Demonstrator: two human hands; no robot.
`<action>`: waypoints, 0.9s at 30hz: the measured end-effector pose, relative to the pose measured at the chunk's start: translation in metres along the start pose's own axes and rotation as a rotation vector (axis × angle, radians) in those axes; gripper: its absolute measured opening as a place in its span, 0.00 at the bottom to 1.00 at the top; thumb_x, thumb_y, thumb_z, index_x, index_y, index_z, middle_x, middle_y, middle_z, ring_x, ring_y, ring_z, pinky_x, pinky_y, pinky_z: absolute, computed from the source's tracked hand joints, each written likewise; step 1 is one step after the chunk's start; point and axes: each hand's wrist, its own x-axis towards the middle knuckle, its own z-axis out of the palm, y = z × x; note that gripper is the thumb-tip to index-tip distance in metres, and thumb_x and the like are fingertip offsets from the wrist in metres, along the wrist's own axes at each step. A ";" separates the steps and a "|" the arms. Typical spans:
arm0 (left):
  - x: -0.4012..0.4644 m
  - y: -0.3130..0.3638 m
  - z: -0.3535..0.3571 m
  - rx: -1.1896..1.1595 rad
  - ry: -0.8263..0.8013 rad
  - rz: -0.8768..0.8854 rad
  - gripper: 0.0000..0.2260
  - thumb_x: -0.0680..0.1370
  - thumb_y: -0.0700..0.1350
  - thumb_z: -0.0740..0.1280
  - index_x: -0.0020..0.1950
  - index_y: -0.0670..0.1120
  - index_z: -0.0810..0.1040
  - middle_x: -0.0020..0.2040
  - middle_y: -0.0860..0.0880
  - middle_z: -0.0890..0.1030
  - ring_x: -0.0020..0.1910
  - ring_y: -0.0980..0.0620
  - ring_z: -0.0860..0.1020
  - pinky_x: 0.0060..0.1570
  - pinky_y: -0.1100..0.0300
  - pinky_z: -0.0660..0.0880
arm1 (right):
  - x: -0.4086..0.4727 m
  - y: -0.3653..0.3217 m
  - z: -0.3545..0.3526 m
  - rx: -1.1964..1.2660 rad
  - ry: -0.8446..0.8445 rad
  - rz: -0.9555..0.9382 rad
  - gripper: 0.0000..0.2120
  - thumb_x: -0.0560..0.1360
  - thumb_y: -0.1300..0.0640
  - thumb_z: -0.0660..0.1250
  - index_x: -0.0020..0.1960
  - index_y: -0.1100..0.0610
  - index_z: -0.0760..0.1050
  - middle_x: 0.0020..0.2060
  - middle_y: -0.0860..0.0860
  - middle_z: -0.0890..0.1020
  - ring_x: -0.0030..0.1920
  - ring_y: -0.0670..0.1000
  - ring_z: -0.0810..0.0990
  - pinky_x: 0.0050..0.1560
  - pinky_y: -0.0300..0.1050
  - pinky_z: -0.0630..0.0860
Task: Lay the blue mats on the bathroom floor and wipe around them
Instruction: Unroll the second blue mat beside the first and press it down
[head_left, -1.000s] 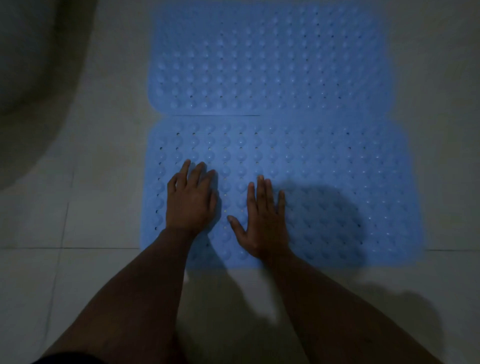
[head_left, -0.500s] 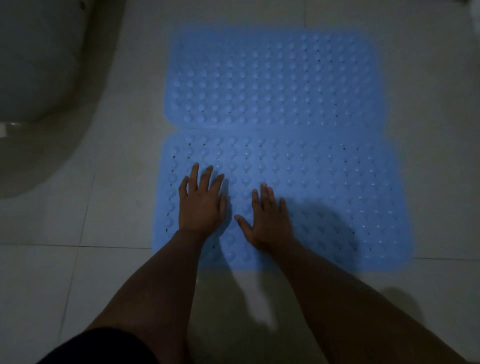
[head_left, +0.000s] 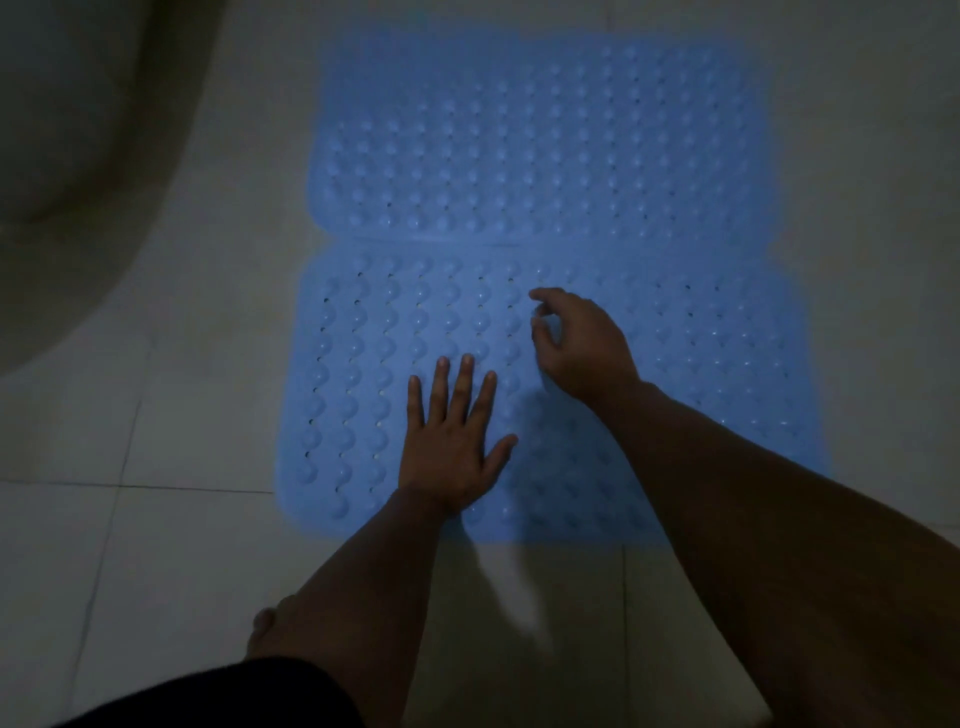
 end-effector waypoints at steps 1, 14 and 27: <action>-0.001 0.001 0.001 0.011 0.014 -0.002 0.36 0.82 0.68 0.51 0.84 0.49 0.50 0.85 0.44 0.46 0.83 0.39 0.43 0.77 0.32 0.48 | 0.001 0.003 0.003 0.020 0.029 -0.008 0.22 0.77 0.48 0.61 0.70 0.49 0.74 0.54 0.47 0.83 0.57 0.53 0.81 0.60 0.49 0.77; 0.002 0.003 0.004 0.013 -0.026 -0.022 0.37 0.82 0.67 0.51 0.84 0.48 0.49 0.85 0.46 0.44 0.83 0.41 0.41 0.77 0.33 0.48 | 0.003 0.026 0.036 0.057 0.149 -0.093 0.20 0.79 0.58 0.62 0.71 0.55 0.73 0.63 0.54 0.78 0.65 0.56 0.75 0.64 0.36 0.66; 0.011 -0.061 -0.060 -0.109 0.007 -0.013 0.28 0.79 0.58 0.53 0.69 0.45 0.78 0.70 0.43 0.78 0.74 0.36 0.70 0.69 0.36 0.68 | 0.000 -0.056 0.009 -0.146 -0.449 0.104 0.18 0.79 0.52 0.63 0.67 0.51 0.77 0.64 0.53 0.81 0.66 0.56 0.77 0.67 0.48 0.73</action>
